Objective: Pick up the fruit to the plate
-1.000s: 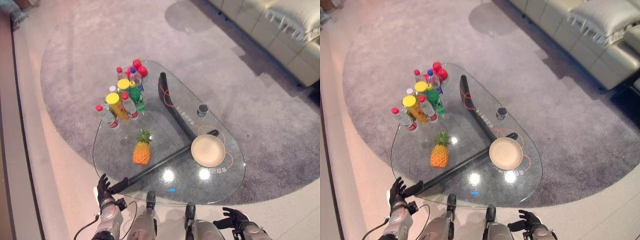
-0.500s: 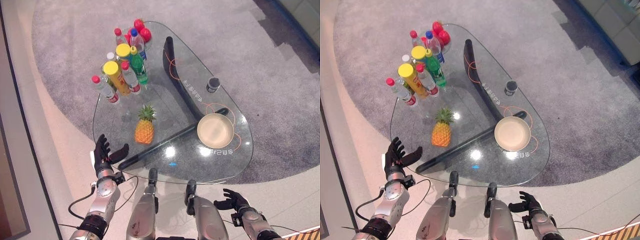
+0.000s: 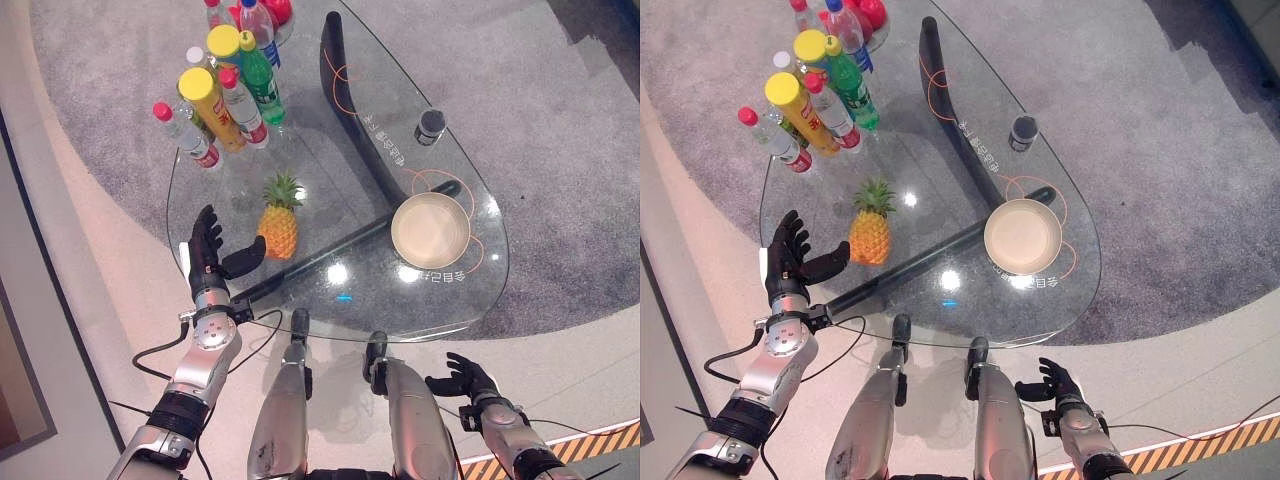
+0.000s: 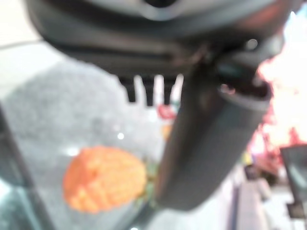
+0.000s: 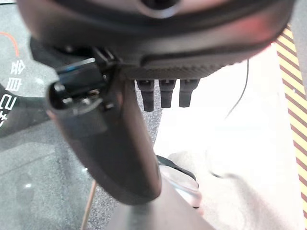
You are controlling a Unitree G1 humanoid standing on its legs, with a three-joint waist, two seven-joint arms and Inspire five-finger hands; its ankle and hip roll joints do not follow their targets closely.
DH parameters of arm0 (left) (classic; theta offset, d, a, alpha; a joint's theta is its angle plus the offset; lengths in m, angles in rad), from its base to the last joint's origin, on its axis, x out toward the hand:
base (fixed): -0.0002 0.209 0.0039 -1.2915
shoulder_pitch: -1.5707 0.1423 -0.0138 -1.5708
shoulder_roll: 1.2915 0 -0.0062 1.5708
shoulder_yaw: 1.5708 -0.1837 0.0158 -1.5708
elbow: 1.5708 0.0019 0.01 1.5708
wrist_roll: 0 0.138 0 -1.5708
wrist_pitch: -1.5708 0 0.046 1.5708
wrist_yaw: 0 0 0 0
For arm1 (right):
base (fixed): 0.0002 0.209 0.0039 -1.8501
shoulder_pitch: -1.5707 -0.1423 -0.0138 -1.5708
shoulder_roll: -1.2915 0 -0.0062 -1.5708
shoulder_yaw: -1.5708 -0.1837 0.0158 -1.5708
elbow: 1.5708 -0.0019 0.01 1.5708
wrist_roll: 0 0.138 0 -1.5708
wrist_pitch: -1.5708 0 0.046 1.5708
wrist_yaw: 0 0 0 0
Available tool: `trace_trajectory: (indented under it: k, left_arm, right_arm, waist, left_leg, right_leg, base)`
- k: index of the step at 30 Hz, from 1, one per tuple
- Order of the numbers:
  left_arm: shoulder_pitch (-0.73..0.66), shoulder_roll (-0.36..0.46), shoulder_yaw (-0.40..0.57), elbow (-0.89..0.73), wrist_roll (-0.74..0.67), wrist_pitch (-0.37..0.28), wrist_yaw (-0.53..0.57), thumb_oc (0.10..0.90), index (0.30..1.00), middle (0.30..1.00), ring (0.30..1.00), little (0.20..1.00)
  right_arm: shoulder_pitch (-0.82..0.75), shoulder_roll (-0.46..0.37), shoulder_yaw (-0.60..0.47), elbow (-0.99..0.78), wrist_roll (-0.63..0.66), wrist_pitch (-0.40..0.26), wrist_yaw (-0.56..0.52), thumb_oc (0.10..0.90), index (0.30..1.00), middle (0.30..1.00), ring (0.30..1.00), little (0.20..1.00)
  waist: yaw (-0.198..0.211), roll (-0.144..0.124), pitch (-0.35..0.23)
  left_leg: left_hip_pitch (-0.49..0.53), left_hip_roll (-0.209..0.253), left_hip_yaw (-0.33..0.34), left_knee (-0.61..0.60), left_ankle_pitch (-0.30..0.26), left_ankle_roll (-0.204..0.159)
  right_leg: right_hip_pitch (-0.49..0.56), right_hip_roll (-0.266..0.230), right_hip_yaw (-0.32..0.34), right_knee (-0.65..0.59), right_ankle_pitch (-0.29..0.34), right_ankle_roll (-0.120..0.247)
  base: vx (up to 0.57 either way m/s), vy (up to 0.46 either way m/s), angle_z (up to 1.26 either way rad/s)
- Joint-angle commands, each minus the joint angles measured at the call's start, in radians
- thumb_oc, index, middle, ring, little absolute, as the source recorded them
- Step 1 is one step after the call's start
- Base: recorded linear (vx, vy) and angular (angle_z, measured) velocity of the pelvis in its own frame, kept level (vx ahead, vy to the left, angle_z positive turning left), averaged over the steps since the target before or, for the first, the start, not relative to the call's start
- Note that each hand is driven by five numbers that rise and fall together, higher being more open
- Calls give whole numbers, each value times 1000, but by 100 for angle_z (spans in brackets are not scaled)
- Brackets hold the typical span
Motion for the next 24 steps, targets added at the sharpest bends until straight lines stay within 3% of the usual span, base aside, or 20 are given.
trace_trajectory:
  k: [1,24]
  left_arm:
    - [-48,71,27,-101,72,-44,23,800,900,900,900,900]
    - [-171,75,7,78,26,-64,-26,800,900,900,900,900]
  right_arm:
    - [28,18,67,-57,15,-8,-11,800,900,900,900,900]
    - [-10,-16,85,-87,-2,-11,-26,800,900,900,900,900]
  waist:
    - [-24,-64,6]
    - [-67,-57,6]
  left_leg:
    - [-28,-64,59,179,-120,62]
    - [-153,-68,94,215,-126,64]
  right_leg:
    - [55,-6,51,-280,246,51]
    - [-114,-14,91,-233,268,72]
  base:
    - [-13,50,1]
    - [1,21,-2]
